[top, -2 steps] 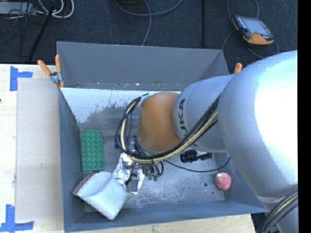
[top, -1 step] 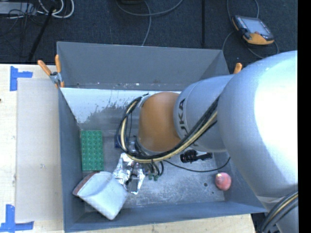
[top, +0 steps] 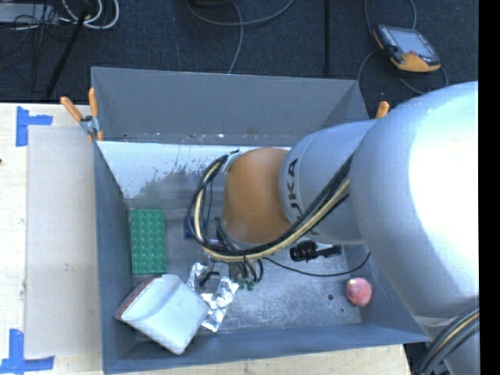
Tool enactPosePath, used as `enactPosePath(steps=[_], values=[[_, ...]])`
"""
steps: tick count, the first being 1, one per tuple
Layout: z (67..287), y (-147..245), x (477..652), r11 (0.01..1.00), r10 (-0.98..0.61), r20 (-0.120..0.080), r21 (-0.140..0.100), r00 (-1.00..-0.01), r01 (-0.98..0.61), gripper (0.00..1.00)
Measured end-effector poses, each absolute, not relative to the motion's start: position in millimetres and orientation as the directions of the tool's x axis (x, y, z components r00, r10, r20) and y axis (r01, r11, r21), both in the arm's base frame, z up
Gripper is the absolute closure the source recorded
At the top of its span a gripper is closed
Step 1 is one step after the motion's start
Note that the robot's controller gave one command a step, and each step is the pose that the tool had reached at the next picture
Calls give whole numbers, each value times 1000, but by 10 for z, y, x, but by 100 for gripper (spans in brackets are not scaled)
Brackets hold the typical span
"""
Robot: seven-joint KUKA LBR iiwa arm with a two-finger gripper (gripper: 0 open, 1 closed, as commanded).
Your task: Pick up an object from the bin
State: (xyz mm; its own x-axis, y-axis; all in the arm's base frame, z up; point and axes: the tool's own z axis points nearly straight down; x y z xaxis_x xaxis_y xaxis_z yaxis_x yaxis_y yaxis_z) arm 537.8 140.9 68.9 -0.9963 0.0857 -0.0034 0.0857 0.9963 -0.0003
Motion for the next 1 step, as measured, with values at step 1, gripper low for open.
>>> enactPosePath(steps=[1], values=[[1752,1404,5399,996,86,-7,2,-996,86,100]])
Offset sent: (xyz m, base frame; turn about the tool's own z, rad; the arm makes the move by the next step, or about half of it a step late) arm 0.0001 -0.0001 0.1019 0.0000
